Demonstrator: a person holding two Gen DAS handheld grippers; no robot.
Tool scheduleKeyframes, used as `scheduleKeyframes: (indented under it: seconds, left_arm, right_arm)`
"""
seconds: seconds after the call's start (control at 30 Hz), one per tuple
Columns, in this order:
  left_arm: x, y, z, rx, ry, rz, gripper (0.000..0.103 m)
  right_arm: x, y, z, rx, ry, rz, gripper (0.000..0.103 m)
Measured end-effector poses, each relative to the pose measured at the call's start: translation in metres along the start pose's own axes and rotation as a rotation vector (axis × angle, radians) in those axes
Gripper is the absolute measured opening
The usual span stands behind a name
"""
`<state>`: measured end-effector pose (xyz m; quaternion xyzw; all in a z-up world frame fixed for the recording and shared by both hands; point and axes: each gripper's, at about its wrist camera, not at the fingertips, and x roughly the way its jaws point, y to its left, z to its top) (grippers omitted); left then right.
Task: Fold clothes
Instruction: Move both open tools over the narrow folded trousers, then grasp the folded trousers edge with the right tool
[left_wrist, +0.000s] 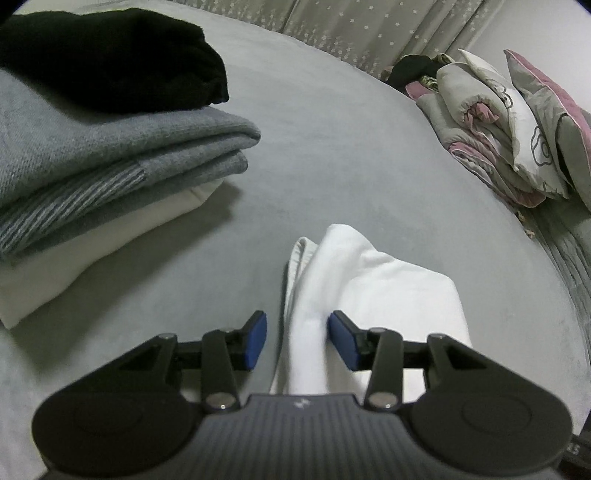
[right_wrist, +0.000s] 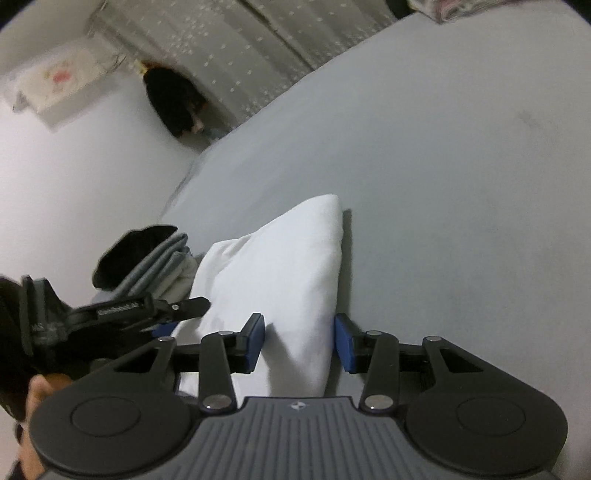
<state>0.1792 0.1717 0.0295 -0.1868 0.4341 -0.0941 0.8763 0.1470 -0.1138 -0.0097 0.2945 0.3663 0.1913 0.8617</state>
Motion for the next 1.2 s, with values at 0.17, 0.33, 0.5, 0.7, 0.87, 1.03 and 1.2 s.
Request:
scheduleKeyframes:
  seconds: [0.17, 0.33, 0.5, 0.7, 0.87, 1.03, 1.2]
  left_arm:
    - [0.002, -0.003, 0.000, 0.011, -0.004, 0.003, 0.043]
    - [0.001, -0.003, 0.000, 0.013, -0.003, -0.004, 0.043]
    - [-0.002, -0.006, -0.003, 0.023, 0.005, -0.004, 0.045]
    - [-0.005, -0.009, -0.004, 0.026, 0.005, 0.002, 0.044]
    - [-0.020, -0.010, -0.005, 0.028, -0.012, 0.001, 0.055]
    - [-0.017, -0.017, -0.012, 0.041, -0.009, -0.010, 0.070]
    - [-0.008, -0.025, -0.017, 0.086, -0.020, 0.052, 0.065]
  right_arm:
    - [0.000, 0.001, -0.012, 0.005, -0.023, 0.018, 0.030]
    - [-0.002, 0.003, -0.003, 0.014, -0.040, 0.048, 0.011]
    - [-0.018, 0.004, 0.007, 0.008, -0.046, 0.046, 0.010]
    - [-0.004, 0.001, 0.001, -0.017, 0.044, -0.004, 0.016]
    - [-0.013, -0.009, 0.030, -0.015, -0.016, 0.015, 0.060]
    - [0.031, -0.024, 0.070, 0.046, 0.069, 0.050, 0.060]
    - [0.064, -0.016, 0.079, -0.047, 0.092, 0.027, 0.018]
